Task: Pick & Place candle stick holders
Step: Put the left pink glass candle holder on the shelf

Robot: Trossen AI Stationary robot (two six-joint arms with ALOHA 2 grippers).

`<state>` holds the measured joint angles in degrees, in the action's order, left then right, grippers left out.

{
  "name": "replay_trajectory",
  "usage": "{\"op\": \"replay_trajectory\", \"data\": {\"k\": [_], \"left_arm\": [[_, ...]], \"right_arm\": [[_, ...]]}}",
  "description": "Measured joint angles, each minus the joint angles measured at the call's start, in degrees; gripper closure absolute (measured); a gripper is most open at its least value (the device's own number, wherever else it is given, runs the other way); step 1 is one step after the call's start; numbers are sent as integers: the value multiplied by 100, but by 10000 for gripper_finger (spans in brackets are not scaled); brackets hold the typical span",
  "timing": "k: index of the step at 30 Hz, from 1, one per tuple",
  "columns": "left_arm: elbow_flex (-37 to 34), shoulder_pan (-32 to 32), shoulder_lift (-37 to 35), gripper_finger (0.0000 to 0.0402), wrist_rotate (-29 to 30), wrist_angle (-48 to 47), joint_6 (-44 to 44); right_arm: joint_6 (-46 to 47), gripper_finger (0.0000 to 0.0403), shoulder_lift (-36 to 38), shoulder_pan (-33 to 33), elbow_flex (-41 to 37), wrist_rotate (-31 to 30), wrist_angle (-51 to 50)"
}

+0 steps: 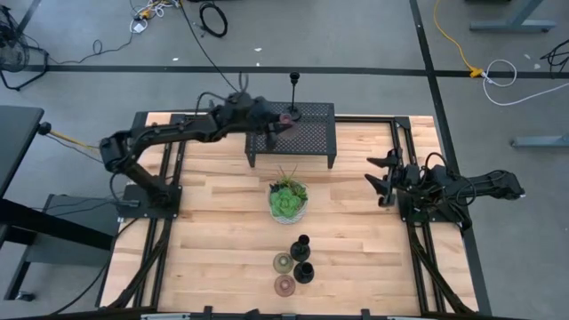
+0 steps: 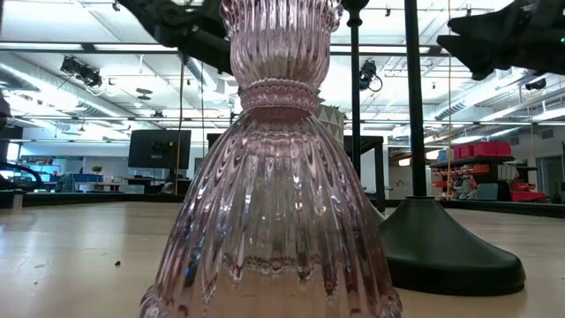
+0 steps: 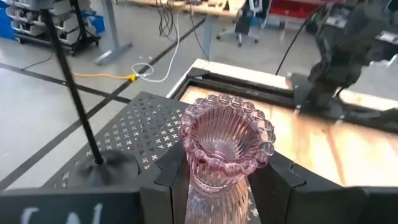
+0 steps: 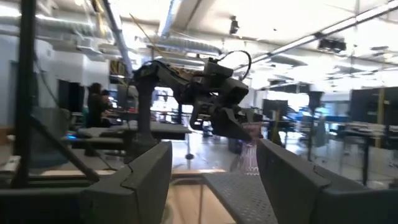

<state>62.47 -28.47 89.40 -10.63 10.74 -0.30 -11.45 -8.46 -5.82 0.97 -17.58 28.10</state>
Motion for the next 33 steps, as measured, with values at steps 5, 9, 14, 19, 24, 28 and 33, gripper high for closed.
{"op": "replay_trajectory", "data": {"k": [5, 9, 14, 19, 24, 28, 33], "left_arm": [[652, 2, 503, 268, -19, -664, 102], [969, 2, 666, 268, -61, -986, 248], [1039, -11, 785, 268, -65, -1088, 401], [1041, -37, 783, 268, -68, -1204, 376], [1041, -37, 783, 268, -68, -1317, 363], [1041, -26, 783, 266, -71, -1366, 356], [1041, -28, 783, 265, -70, -1364, 354]], "right_arm": [[35, 167, 0, 2, 0, 29, 0], [-7, 167, 1, 2, 0, 45, 0], [36, 167, 1, 2, -1, 49, 0], [42, 167, 1, 1, 0, 50, 0], [42, 167, 0, 1, 0, 50, 0], [42, 167, 1, 2, 0, 50, 0], [42, 167, 1, 0, 0, 50, 0]]}}
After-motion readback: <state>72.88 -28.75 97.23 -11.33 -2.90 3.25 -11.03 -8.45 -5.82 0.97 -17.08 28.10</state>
